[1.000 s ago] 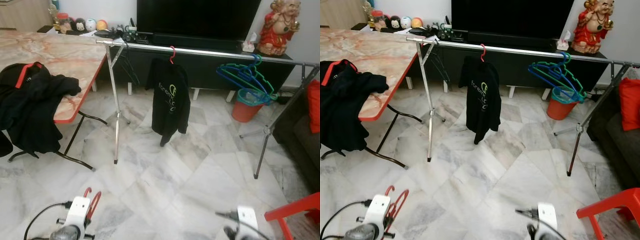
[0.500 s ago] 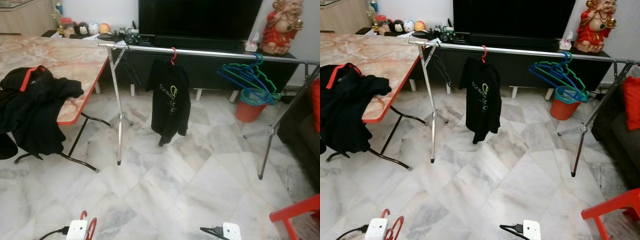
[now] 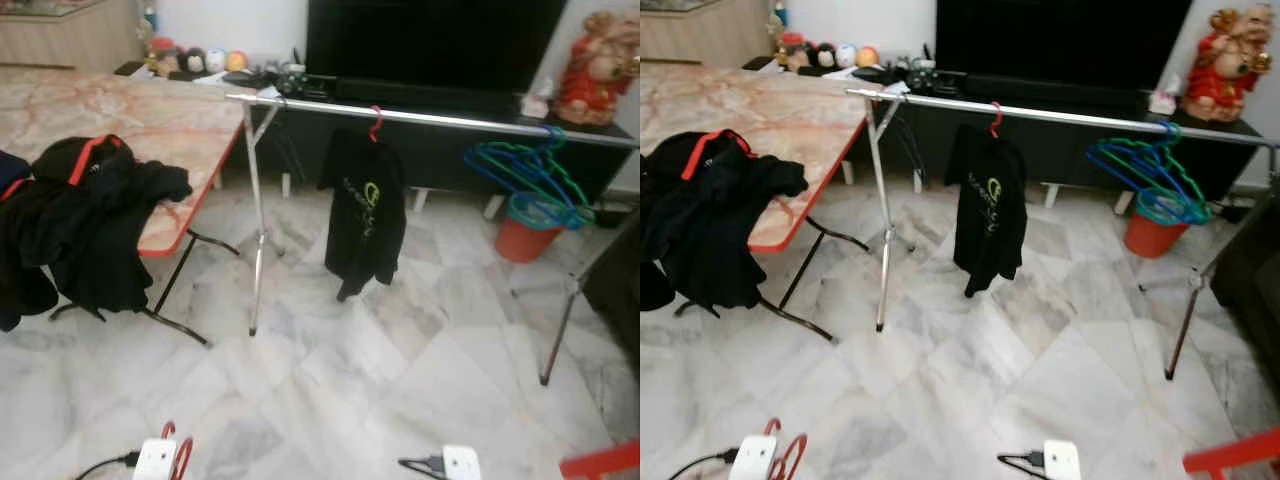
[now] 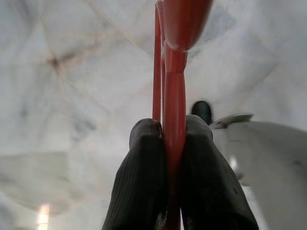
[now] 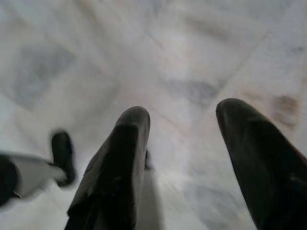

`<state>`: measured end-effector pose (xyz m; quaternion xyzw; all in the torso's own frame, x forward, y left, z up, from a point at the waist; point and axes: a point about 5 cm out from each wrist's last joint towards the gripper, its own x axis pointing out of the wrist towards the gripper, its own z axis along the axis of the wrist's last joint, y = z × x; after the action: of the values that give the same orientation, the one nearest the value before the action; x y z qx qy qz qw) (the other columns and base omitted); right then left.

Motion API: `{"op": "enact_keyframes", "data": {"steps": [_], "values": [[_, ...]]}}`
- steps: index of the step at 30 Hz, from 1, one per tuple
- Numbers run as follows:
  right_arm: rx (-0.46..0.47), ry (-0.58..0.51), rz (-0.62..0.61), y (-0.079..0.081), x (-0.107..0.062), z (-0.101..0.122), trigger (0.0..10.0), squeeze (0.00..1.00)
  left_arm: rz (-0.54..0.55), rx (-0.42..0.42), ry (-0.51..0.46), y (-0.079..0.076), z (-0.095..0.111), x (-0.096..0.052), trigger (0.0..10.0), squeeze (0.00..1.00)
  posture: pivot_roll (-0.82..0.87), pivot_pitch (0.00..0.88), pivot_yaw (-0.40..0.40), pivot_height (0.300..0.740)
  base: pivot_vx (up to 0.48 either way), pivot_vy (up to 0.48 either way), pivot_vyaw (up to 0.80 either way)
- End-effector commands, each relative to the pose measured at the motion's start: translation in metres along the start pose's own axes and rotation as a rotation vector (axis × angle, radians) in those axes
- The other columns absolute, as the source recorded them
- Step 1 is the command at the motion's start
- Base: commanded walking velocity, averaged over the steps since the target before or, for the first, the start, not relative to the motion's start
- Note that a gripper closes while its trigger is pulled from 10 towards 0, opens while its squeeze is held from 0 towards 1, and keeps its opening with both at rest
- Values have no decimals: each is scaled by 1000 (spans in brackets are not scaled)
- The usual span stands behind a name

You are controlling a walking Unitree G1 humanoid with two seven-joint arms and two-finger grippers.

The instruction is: Hang hanger

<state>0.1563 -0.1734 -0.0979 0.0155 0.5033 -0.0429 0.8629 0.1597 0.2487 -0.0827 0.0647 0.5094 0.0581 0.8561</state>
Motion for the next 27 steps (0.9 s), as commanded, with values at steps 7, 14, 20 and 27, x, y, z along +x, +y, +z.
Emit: {"op": "enact_keyframes", "data": {"steps": [7, 14, 20, 27], "values": [[-35, 24, -19, -10, -1, -8, 10000, 0, -38, 42, -17, -13, 5, 1, 10000, 0, 1, 0, -53, 740, 412, 0, 0], [-41, 23, -26, -11, -1, -6, 10000, 0, -44, 52, -23, -15, 6, 1, 10000, 0, -3, 0, -54, 740, 423, 0, 0], [-40, 17, -34, -12, -1, -3, 10000, 0, -47, 54, -29, -14, 9, 2, 10000, 0, 2, 0, -55, 740, 428, 0, 0], [-44, 12, -36, -12, 0, 0, 10000, 0, -45, 47, -32, -14, 11, 2, 10000, 0, 17, 0, -64, 740, 434, 0, 0]]}}
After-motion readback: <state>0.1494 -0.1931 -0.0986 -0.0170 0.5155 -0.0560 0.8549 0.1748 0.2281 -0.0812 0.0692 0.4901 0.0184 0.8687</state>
